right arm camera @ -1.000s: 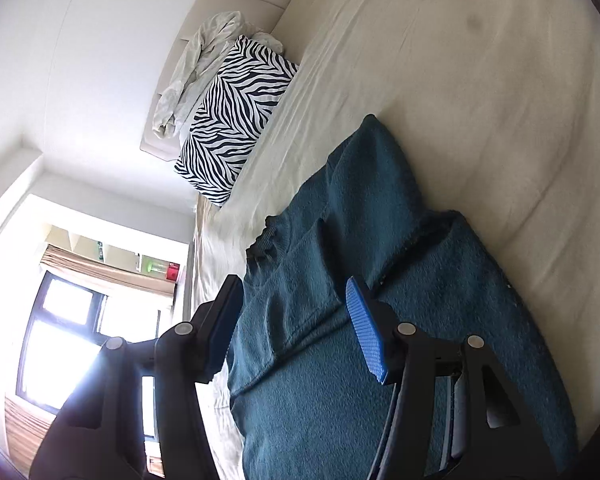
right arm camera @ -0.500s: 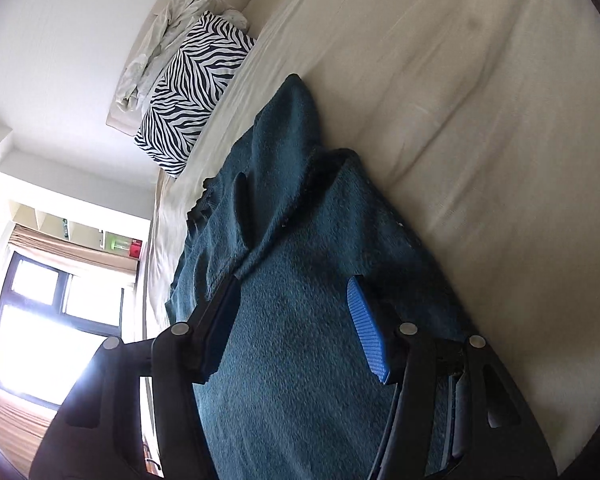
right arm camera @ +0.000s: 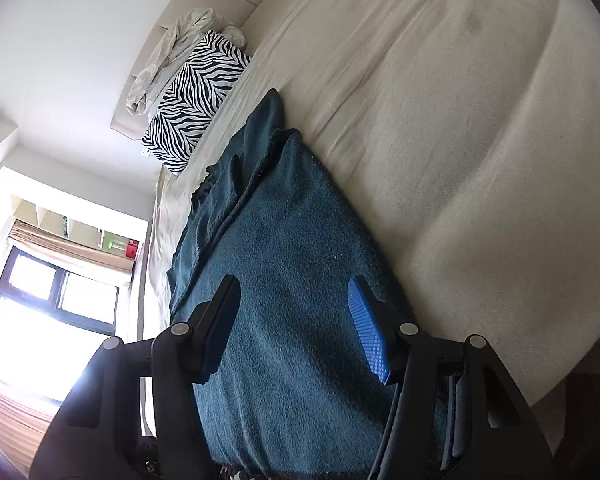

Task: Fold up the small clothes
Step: 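Grasp the sweater hem with both grippers and lift it toward the collar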

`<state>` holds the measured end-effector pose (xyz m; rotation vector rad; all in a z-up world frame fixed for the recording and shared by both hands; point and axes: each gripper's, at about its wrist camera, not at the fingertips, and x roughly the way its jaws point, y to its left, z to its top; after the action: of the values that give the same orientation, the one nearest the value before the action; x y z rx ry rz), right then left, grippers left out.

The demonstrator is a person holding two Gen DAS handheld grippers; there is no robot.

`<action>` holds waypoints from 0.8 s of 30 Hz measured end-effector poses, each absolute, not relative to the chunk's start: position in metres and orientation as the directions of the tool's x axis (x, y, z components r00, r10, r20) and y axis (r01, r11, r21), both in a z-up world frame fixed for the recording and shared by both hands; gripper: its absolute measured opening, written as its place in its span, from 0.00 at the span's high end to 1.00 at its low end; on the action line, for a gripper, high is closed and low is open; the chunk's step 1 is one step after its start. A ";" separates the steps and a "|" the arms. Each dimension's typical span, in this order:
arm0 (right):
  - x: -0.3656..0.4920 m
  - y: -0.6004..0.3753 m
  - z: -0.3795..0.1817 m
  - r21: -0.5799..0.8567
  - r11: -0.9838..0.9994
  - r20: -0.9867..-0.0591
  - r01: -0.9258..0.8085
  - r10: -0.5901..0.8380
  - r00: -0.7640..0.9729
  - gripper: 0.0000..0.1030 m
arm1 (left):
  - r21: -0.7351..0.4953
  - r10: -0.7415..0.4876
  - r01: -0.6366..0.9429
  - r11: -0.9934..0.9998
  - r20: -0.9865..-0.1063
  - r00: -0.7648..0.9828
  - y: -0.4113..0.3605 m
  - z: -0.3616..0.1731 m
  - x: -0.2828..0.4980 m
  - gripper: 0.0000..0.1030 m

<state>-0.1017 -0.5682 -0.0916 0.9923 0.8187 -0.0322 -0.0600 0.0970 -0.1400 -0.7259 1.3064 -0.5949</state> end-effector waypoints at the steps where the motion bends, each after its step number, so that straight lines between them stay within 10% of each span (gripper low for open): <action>1: -0.109 -0.571 -0.087 0.719 0.582 -0.632 0.379 0.320 0.706 0.47 | -0.769 -0.755 -0.017 0.639 -0.632 0.173 0.097 -0.141 -0.060 0.35; 12: -0.188 -0.599 -0.075 0.621 0.623 -0.735 0.477 0.250 0.630 0.47 | -0.789 -0.784 0.025 0.614 -0.606 0.133 0.085 -0.139 -0.063 0.88; 24: -0.202 -0.591 -0.103 0.597 0.619 -0.786 0.510 0.326 0.525 0.47 | -0.795 -0.799 0.099 0.599 -0.583 0.150 0.072 -0.119 -0.066 0.90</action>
<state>-0.2017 -0.5908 -0.1027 0.9411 1.0537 -0.1318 -0.0656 0.0718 -0.1190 -0.6910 1.2644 -0.7241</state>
